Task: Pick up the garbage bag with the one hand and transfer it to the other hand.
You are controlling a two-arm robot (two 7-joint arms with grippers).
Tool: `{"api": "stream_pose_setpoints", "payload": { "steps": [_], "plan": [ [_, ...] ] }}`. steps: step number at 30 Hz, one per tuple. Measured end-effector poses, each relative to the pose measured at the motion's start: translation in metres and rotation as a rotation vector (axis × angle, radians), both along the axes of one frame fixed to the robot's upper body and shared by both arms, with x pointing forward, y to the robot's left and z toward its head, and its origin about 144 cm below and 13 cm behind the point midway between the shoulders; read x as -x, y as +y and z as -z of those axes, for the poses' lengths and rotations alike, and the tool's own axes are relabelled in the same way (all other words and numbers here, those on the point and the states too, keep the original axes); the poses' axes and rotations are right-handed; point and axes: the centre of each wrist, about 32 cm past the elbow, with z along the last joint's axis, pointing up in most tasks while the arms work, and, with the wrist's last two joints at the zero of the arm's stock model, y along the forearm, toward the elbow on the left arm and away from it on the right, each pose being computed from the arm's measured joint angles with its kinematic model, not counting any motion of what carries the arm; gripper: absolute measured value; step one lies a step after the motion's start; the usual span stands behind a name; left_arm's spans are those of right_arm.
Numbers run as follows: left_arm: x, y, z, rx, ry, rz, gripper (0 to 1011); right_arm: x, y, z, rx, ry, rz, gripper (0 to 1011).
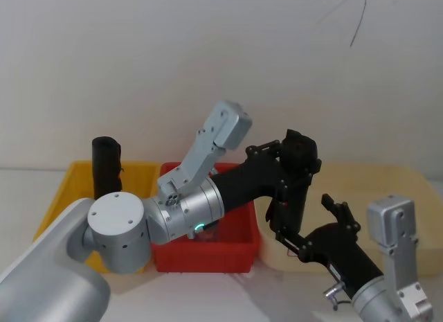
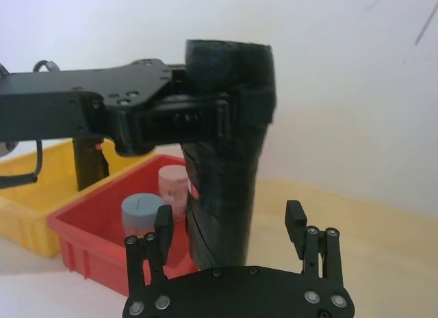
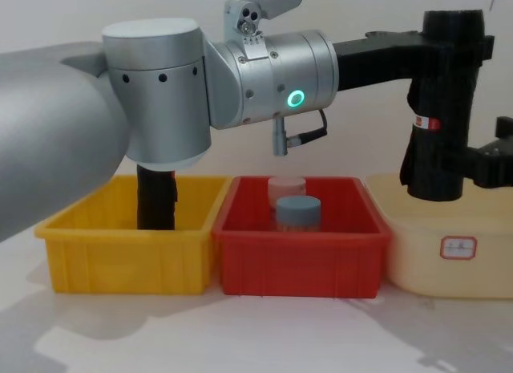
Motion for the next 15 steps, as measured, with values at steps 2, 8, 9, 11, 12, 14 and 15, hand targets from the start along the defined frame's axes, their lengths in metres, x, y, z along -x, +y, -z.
{"api": "stream_pose_setpoints", "payload": {
  "steps": [2, 8, 9, 11, 12, 14, 15],
  "plan": [
    [0.000, 0.000, 0.000, 0.000, 0.000, 0.001, 522, -0.003, 0.002, -0.002, 0.010, -0.008, -0.006, 1000],
    [0.000, 0.000, 0.000, 0.000, 0.001, 0.002, 522, -0.012, 0.006, -0.005, 0.028, -0.019, -0.018, 1000],
    [0.000, 0.000, 0.000, 0.000, 0.001, 0.002, 522, -0.013, 0.006, -0.005, 0.030, -0.020, -0.019, 1000],
    [0.000, -0.001, 0.000, 0.000, 0.001, 0.003, 522, -0.016, 0.007, -0.005, 0.034, -0.022, -0.023, 1000],
    [0.000, -0.001, 0.000, 0.000, 0.001, 0.003, 522, -0.016, 0.007, -0.005, 0.034, -0.022, -0.023, 999],
    [0.000, -0.001, 0.000, 0.000, 0.001, 0.003, 522, -0.020, 0.009, -0.006, 0.036, -0.023, -0.027, 1000],
    [0.000, -0.001, 0.000, 0.001, 0.001, 0.003, 522, -0.021, 0.009, -0.006, 0.035, -0.023, -0.028, 1000]
  ]
}}
